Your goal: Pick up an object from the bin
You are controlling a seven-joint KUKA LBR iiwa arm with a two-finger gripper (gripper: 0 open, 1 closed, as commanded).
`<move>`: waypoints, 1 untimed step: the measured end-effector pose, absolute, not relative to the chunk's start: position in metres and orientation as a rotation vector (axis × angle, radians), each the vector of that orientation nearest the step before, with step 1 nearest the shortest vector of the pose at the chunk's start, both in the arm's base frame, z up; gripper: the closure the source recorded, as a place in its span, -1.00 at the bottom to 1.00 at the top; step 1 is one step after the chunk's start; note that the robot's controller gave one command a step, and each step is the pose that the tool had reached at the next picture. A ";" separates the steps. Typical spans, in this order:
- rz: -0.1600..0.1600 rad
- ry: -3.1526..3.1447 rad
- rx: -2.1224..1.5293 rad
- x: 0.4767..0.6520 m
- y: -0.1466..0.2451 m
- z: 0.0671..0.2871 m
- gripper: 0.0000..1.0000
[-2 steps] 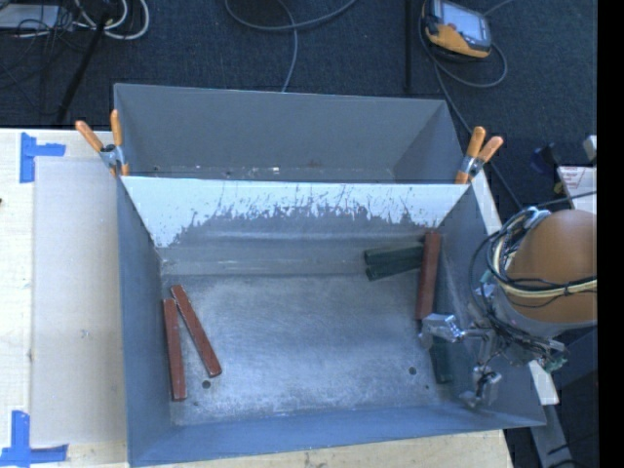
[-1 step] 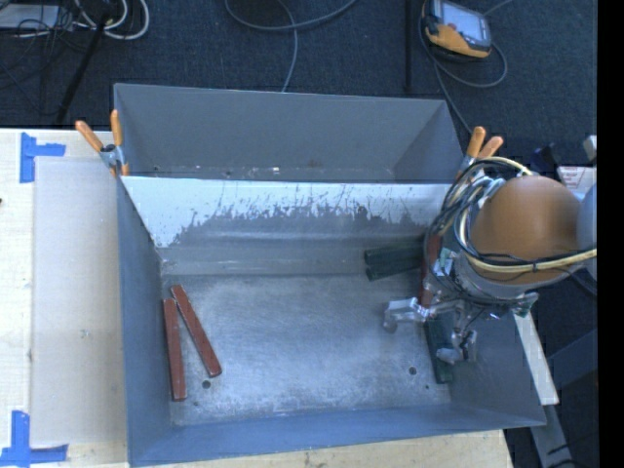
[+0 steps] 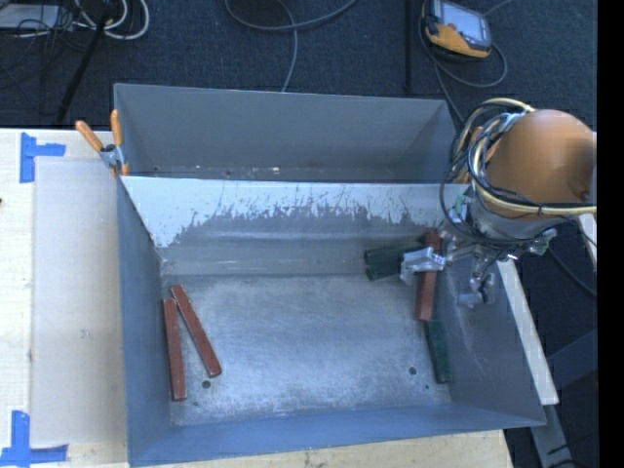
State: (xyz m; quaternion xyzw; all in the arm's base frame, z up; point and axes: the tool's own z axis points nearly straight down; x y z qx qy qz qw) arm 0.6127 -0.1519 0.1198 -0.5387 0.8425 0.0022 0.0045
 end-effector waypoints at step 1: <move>0.011 2.149 -2.283 0.606 -0.127 0.074 -1.00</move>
Offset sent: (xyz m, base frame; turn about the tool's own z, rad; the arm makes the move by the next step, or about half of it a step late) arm -0.0093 0.0191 -0.0495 -0.4971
